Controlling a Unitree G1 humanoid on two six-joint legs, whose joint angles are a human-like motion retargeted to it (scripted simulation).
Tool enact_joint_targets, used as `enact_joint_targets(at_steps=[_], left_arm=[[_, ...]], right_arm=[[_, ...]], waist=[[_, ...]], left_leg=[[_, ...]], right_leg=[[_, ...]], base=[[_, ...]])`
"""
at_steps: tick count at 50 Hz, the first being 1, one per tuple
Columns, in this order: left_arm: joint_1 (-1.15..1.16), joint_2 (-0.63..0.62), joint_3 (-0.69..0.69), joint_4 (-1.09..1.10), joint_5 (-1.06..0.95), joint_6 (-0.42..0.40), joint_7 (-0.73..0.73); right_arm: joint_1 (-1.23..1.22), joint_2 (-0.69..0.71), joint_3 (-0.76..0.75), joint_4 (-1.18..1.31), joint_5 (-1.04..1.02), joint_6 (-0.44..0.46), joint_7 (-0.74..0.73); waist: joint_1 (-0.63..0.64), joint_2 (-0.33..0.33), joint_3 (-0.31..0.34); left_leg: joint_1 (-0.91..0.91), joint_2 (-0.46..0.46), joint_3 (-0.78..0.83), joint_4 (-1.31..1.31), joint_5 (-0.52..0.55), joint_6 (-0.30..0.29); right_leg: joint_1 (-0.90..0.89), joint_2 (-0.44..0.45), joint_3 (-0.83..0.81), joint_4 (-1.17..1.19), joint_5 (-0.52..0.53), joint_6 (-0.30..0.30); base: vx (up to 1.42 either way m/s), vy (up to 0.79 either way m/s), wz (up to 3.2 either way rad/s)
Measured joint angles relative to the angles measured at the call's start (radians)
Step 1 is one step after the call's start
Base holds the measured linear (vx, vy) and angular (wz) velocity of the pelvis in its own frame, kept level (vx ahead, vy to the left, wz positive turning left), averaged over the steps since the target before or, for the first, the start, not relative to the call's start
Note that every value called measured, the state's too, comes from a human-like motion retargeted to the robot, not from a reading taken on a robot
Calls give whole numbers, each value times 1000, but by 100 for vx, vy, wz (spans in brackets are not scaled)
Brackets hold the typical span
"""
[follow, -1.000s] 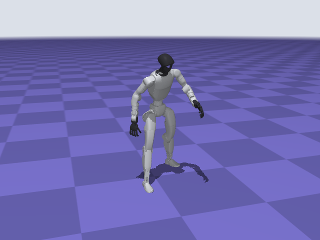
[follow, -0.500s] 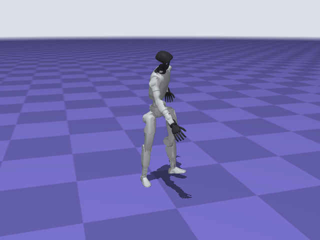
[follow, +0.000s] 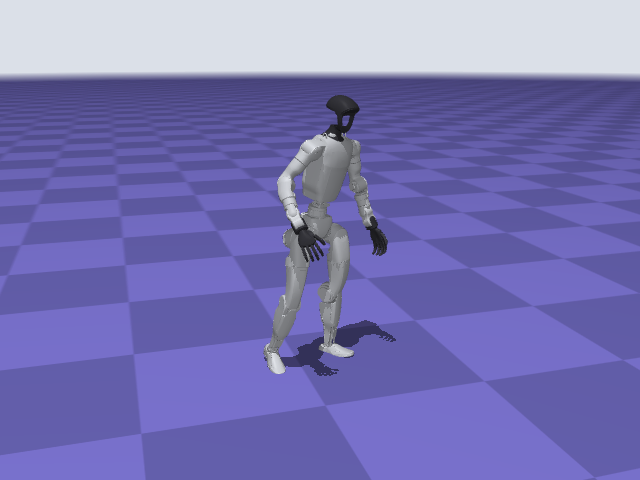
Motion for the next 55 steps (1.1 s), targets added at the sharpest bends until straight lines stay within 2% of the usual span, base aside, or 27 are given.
enact_joint_targets(at_steps=[2, 5, 10, 13, 16, 20, 26, 30, 35, 37, 38, 40, 41, 42, 43, 45, 48, 52, 55], left_arm=[[-122, 25, -61, -51, 60, -2, 34], [-307, 66, -136, -128, 63, -7, 79], [-583, 122, -211, -229, -75, -28, 122], [-677, 130, -232, -288, -129, -61, 139], [-696, 119, -252, -383, -157, -91, 154], [-588, 95, -269, -555, -128, -107, 143], [-191, 56, -277, -716, -89, -95, 76], [93, 26, -239, -651, -148, -65, 33], [347, 47, -118, -417, -120, -48, 4], [409, 83, -78, -296, 30, -38, 5], [442, 112, -75, -242, 172, -12, 8], [518, 210, -154, -162, 813, 133, -7], [557, 285, -256, -156, 1163, 195, -47], [594, 349, -344, -151, 1430, 236, -79], [625, 392, -404, -147, 1530, 235, -92], [685, 436, -457, -135, 1590, 212, -103], [759, 448, -441, -117, 1514, 147, -93], [817, 435, -407, -106, 1405, 63, -76], [806, 409, -408, -106, 1409, 42, -76]], right_arm=[[66, 31, -9, 79, -35, 27, -30], [132, 86, -39, 237, -46, 85, -62], [161, 167, -82, 510, -36, 183, -48], [166, 208, -71, 628, -31, 199, -25], [144, 238, -50, 717, 6, 206, -37], [59, 250, -11, 803, 63, 211, -82], [-149, 162, 41, 852, 82, 203, -193], [-294, 65, 37, 844, 42, 193, -253], [-469, -81, -19, 848, -14, 174, -287], [-547, -147, -56, 860, -44, 174, -285], [-581, -178, -77, 862, -62, 181, -278], [-643, -238, -126, 856, -127, 214, -220], [-668, -263, -137, 844, -138, 228, -195], [-690, -287, -148, 828, -137, 235, -180], [-707, -306, -155, 806, -111, 230, -188], [-725, -338, -176, 755, -44, 206, -213], [-700, -358, -204, 648, 85, 140, -249], [-594, -325, -220, 471, 205, 47, -242], [-490, -275, -220, 348, 217, 6, -190]], waist=[[-53, 11, 16], [-141, 26, 59], [-293, 52, 169], [-347, 92, 211], [-374, 131, 236], [-372, 187, 244], [-309, 258, 203], [-220, 275, 160], [-79, 266, 113], [-23, 259, 100], [4, 254, 93], [57, 242, 78], [82, 234, 69], [106, 224, 60], [128, 213, 51], [179, 186, 32], [256, 129, 4], [320, 33, -28], [331, -33, -45]], left_leg=[[0, -10, -32, 5, -11, -4], [10, -39, -98, 11, -25, -14], [62, -85, -244, 13, -54, -28], [81, -82, -328, 10, -69, -28], [90, -97, -407, 8, -73, -18], [93, -113, -461, 5, -57, -3], [51, -119, -337, -6, -12, 6], [4, -115, -227, -28, 13, 6], [-57, -111, -136, -53, 48, 8], [-80, -105, -81, -60, 60, 4], [-90, -100, -48, -62, 65, 1], [-110, -86, 29, -66, 74, -8], [-118, -78, 68, -67, 78, -12], [-125, -70, 105, -67, 83, -16], [-129, -64, 138, -67, 88, -19], [-132, -52, 190, -67, 100, -21], [-129, -35, 225, -67, 126, -15], [-114, -12, 226, -67, 159, -11], [-97, -5, 212, -67, 163, -14]], right_leg=[[-64, -25, 2, -6, -11, -8], [-99, -48, 44, -163, 31, -16], [-54, -82, 210, -531, 133, 36], [-77, -89, 283, -541, 90, 73], [-54, -117, 266, -541, 151, 95], [-3, -154, 175, -541, 220, 97], [46, -179, 77, -539, 182, 97], [69, -179, 20, -535, 162, 97], [101, -180, -40, -516, 122, 97], [110, -180, -62, -499, 101, 97], [116, -178, -73, -491, 90, 97], [124, -168, -92, -479, 71, 97], [128, -160, -102, -475, 63, 97], [134, -153, -110, -473, 57, 97], [140, -147, -116, -473, 53, 97], [152, -134, -123, -476, 49, 97], [164, -116, -118, -487, 60, 97], [181, -97, -105, -497, 89, 97], [199, -97, -101, -484, 108, 97]], base=[[21, 3, 86], [23, -1, 127], [30, -11, 159], [33, -18, 138], [33, -24, 129], [32, -29, 108], [28, -24, 81], [24, -21, 60], [21, -13, 55], [20, -7, 52], [19, -6, 48], [19, -5, 43], [19, -4, 37], [19, -2, 31], [20, 0, 23], [21, 3, 9], [23, 8, -11], [26, 15, -13], [30, 24, 14]])
